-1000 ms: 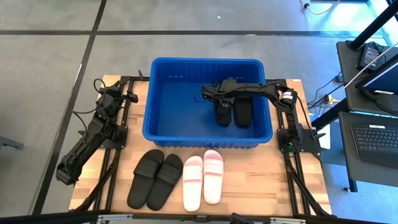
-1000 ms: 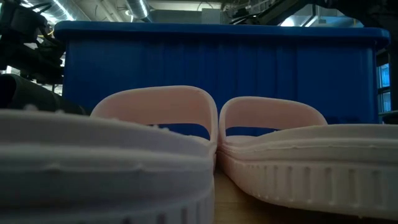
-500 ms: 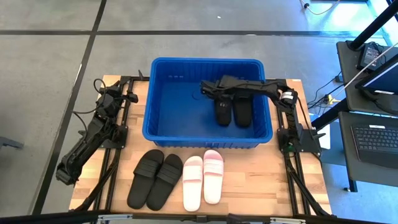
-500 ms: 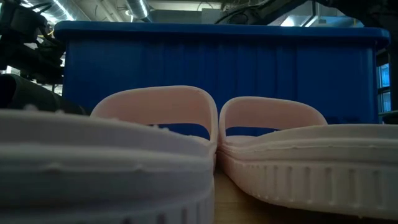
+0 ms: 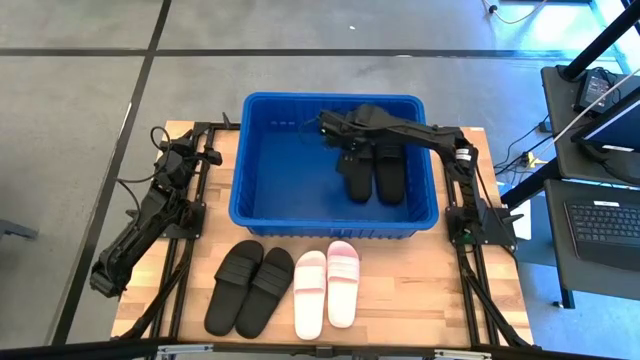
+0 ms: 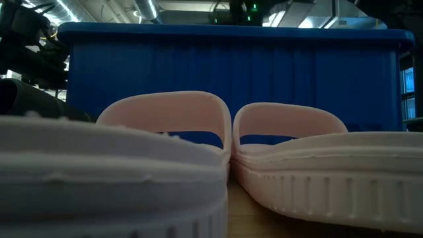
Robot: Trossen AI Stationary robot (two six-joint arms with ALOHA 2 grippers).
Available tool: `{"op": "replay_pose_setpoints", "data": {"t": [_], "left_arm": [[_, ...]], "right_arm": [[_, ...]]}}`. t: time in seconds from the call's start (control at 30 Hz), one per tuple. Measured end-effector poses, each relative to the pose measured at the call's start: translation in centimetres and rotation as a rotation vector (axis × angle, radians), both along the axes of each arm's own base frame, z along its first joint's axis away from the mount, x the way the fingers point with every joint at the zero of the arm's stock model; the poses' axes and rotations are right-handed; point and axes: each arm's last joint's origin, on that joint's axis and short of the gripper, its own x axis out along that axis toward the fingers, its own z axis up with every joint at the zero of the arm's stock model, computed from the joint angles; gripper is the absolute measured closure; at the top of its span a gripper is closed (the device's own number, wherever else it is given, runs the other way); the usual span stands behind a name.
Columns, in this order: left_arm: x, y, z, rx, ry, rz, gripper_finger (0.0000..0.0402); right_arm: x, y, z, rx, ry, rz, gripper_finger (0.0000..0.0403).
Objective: Pick and place slides into bin
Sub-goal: Put the pink slipper into the blue bin
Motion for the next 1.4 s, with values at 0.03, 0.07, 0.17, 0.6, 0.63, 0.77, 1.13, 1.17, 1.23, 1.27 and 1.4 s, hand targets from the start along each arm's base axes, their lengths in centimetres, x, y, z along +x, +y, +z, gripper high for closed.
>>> {"op": "replay_pose_setpoints", "data": {"t": [0.03, 0.07, 0.17, 0.6, 0.63, 0.77, 1.13, 1.17, 1.23, 1.27, 1.4], "left_arm": [[0.0, 0.0, 0.0, 0.0, 0.0, 0.0, 0.0111], [0.0, 0.0, 0.0, 0.0, -0.001, 0.0, 0.0111], [0.0, 0.0, 0.0, -0.006, -0.045, -0.002, 0.0111], [0.3, 0.0, 0.1, -0.019, -0.178, -0.085, 0.0111], [0.4, -0.1, 0.3, -0.006, -0.191, -0.133, 0.0111], [1.1, -0.3, 1.3, 0.063, -0.244, -0.379, 0.0111], [1.6, -0.7, 2.1, 0.1, -0.313, -0.607, 0.0111], [1.6, -0.7, 2.1, 0.1, -0.313, -0.607, 0.0111], [1.6, -0.7, 2.1, 0.099, -0.314, -0.607, 0.0111], [1.6, -0.7, 2.1, 0.098, -0.317, -0.607, 0.0111], [1.6, -0.7, 2.1, 0.065, -0.386, -0.613, 0.0111]], "right_arm": [[0.2, 0.2, 0.5, 0.012, -0.026, 0.009, 0.0109], [0.3, 0.3, 1.0, 0.019, -0.049, 0.016, 0.0109], [0.6, 0.8, 2.2, 0.018, -0.095, 0.033, 0.0109], [2.6, 4.2, 3.5, -0.039, -0.157, 0.273, 0.0109], [2.6, 4.4, 3.4, -0.037, -0.155, 0.274, 0.0109], [2.5, 5.4, 3.5, 0.006, -0.155, 0.247, 0.0109], [1.1, 11.9, 7.6, 0.067, -0.315, 0.344, 0.0109], [0.9, 12.6, 8.0, 0.073, -0.328, 0.345, 0.0109], [0.5, 14.1, 8.7, 0.084, -0.352, 0.359, 0.0109], [0.3, 14.8, 8.9, 0.089, -0.363, 0.368, 0.0109], [0.0, 17.4, 9.8, 0.125, -0.441, 0.354, 0.0109]]}}
